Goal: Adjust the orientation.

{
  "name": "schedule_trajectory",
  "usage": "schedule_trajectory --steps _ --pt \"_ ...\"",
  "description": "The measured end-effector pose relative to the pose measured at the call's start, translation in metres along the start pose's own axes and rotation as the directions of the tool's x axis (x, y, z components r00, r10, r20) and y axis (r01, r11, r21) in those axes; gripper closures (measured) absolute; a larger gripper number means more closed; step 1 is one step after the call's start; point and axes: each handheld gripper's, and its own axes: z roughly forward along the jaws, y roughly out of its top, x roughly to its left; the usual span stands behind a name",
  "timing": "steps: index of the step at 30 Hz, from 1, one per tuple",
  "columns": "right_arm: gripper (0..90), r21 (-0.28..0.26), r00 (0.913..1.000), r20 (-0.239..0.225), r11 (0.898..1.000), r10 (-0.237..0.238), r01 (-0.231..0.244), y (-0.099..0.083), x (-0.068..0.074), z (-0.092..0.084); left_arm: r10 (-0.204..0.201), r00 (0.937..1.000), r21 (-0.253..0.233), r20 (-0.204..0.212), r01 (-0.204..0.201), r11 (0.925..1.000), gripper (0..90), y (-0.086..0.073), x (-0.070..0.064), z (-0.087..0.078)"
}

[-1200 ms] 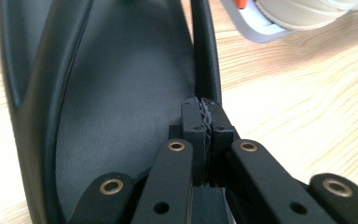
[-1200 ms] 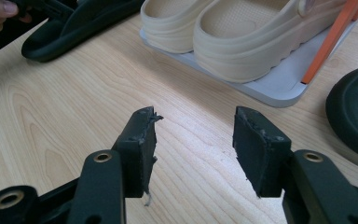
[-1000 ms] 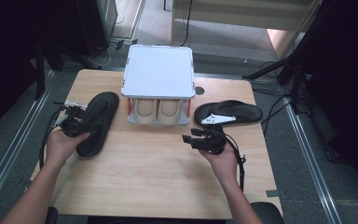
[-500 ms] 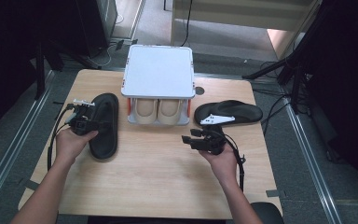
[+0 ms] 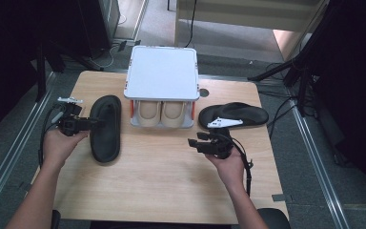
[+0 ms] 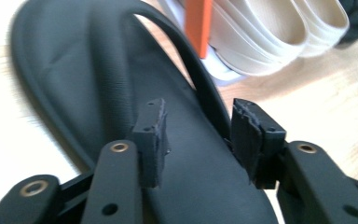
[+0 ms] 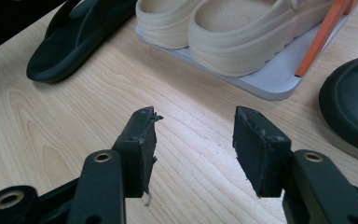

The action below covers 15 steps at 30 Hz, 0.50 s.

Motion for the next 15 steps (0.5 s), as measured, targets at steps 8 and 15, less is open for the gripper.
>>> schedule_trajectory --steps 8,15 --pt "50.2 0.0 1.0 0.005 1.0 0.008 -0.008 -0.002 0.0 -0.001 -0.025 0.9982 -0.027 -0.054 0.024 0.9994 48.7 -0.001 0.021 -0.005" --pt "50.1 -0.002 0.9999 0.01 1.0 0.01 -0.01 -0.004 0.0 -0.003 -0.043 0.9969 -0.026 -0.065 0.042 0.9988 48.6 -0.003 0.032 0.002"
